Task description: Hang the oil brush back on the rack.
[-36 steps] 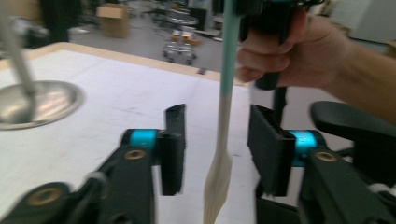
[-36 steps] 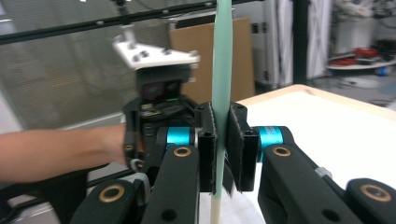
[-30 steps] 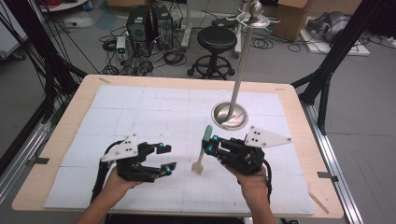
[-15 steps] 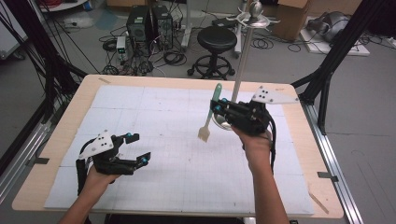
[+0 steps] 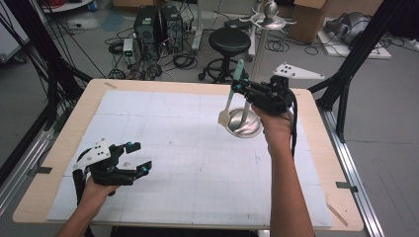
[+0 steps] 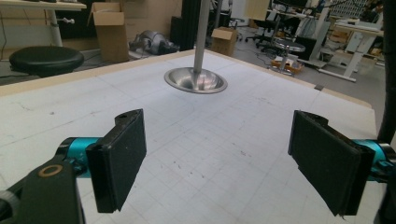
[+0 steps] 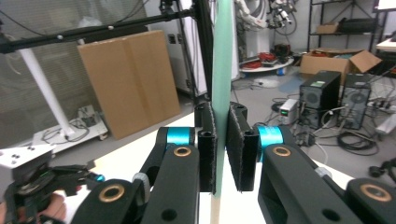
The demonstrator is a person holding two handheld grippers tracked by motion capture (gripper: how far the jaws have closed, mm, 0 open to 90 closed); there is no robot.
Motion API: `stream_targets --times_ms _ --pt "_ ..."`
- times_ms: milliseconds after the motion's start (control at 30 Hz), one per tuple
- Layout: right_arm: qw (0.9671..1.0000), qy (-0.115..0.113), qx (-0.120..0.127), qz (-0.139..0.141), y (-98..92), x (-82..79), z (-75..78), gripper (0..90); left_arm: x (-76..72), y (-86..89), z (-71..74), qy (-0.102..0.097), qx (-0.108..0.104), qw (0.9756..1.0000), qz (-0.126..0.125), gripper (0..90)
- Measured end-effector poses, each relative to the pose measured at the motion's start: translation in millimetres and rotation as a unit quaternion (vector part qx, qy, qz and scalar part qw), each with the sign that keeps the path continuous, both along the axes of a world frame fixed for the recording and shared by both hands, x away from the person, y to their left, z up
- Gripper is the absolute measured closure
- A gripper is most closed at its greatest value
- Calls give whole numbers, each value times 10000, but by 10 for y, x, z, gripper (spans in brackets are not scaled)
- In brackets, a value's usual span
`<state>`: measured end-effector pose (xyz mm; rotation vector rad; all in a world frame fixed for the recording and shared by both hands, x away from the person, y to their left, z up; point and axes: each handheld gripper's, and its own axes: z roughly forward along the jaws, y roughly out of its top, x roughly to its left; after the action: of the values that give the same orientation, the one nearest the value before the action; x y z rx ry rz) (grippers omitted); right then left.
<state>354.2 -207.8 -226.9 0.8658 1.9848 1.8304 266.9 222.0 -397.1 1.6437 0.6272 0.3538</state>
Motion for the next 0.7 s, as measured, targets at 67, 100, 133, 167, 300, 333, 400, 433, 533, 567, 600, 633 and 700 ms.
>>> stream_targets --times_ms 67,100,133,167,300,333,400,433,533,567,600,633,700 --pt "10000 -6 -14 -56 -18 35 48 827 -2 7 -12 31 13 10000 -15 198" --pt "9999 -6 -41 -91 -34 55 78 827 -3 11 -15 38 2 10000 0 201" --pt "9999 -20 -56 -118 -41 68 95 827 -3 21 -18 43 -28 10000 6 203" --pt "9999 -16 -61 -148 -58 90 121 827 -3 28 -18 47 -35 10000 4 207" --pt "9997 -18 -33 -221 -119 166 206 827 -13 31 -17 40 -101 9999 -1 208" --pt "9997 -35 -51 -246 -136 199 259 828 -13 31 -18 38 -95 9999 -1 208" --pt "9997 -38 -54 -244 -140 212 278 827 -9 31 -23 45 -101 9999 3 208" --pt "9997 -31 -43 -241 -148 233 309 827 -8 32 -25 49 -103 9999 8 208" --pt "9996 -33 -75 -260 -154 296 374 827 -8 34 -28 54 -104 9999 8 208" --pt "9997 -19 -52 -245 -153 331 394 827 -9 34 -28 58 -113 9999 5 208" --pt "9997 0 -56 -234 -151 352 404 827 -10 33 -27 53 -121 9999 1 208" --pt "9997 14 -69 -245 -148 385 420 827 -10 32 -27 55 -129 9999 -1 208" --pt "9997 36 -53 -233 -150 433 446 827 -11 32 -26 54 -136 9999 -4 208"
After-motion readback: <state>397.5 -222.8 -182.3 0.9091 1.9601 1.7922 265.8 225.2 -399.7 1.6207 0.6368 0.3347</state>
